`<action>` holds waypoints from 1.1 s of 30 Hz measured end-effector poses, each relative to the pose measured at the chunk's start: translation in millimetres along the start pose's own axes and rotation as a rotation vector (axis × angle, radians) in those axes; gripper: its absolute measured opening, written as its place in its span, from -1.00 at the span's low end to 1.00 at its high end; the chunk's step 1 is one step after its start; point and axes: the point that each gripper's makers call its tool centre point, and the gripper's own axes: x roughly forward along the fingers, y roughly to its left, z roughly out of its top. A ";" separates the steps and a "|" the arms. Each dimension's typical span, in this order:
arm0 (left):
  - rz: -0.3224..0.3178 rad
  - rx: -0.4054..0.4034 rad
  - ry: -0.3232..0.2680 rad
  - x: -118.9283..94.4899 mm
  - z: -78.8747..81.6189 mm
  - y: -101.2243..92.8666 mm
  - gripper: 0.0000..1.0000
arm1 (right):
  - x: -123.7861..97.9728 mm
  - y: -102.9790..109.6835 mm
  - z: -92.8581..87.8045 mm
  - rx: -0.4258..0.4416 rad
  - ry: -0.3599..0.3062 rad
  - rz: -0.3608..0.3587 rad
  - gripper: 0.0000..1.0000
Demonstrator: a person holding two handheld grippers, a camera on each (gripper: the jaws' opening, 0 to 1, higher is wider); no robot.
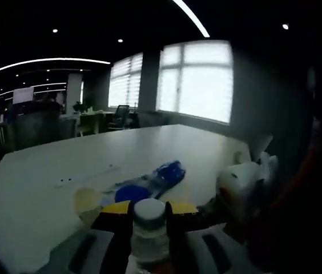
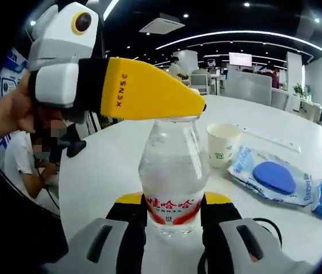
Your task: Arrange the tabletop items into an orderly group along one side of the table until the central work area is clear of visible clutter.
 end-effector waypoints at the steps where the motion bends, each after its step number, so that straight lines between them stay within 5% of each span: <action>1: 0.000 0.007 -0.007 0.1 0.6 -0.2 -0.58 | -0.1 0.3 0.3 -0.002 -0.001 0.001 -0.37; 10: 0.002 0.093 -0.030 4.4 1.3 -2.7 -0.56 | -1.1 1.8 0.2 -0.012 -0.006 0.003 -0.34; 22: -0.005 0.023 -0.043 2.3 1.6 -5.3 -0.60 | -7.5 2.6 0.5 -0.013 -0.001 0.024 -0.31; 28: -0.029 0.005 -0.033 -1.3 0.4 -0.8 -0.60 | -24.5 1.9 7.1 -0.020 -0.028 0.032 0.09; 33: -0.120 0.069 -0.016 -2.1 -1.6 -11.0 -0.60 | -43.7 -4.3 9.6 0.002 -0.041 0.020 0.18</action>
